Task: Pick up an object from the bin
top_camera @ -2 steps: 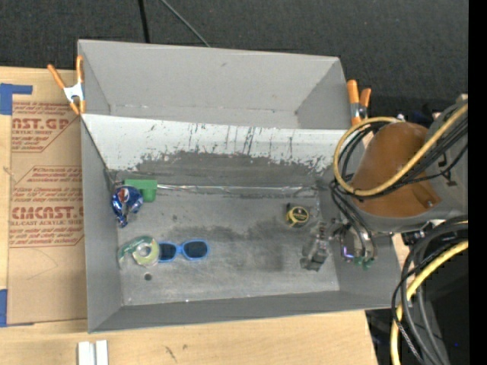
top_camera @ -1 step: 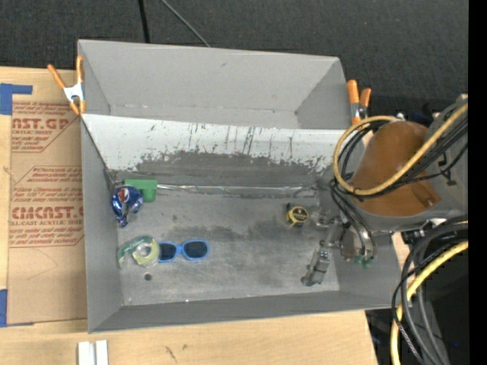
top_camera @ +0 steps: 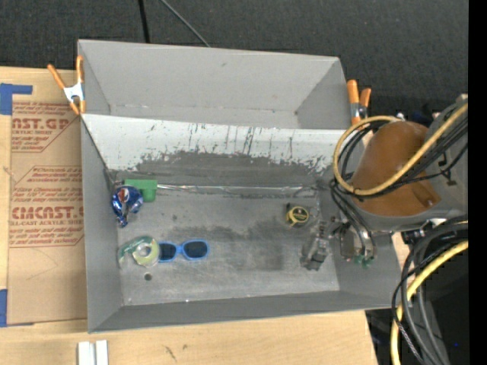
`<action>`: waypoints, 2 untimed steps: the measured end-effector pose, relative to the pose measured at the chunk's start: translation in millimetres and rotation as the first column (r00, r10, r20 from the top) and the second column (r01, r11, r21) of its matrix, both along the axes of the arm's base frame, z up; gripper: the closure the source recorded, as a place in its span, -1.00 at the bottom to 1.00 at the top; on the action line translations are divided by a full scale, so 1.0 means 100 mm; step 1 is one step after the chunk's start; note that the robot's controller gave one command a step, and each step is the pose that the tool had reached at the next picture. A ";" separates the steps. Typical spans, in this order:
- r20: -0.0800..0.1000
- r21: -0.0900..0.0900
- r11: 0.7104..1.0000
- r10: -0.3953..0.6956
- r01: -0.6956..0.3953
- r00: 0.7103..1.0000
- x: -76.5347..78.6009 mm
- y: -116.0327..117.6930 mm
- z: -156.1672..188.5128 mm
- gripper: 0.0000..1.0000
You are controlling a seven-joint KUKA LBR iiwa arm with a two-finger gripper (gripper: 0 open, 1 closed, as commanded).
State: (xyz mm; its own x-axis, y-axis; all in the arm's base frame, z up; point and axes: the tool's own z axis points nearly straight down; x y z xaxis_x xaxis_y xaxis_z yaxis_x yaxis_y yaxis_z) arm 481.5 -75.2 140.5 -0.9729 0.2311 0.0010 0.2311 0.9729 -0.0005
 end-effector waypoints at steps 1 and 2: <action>0.000 0.000 1.000 0.000 0.000 1.000 0.00 0.00 0.00 -1.00; 0.002 -0.001 0.964 0.267 -0.267 0.964 0.50 -0.71 -0.38 -1.00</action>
Offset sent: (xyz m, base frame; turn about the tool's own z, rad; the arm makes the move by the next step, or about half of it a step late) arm 0.0000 0.0000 0.0000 0.0000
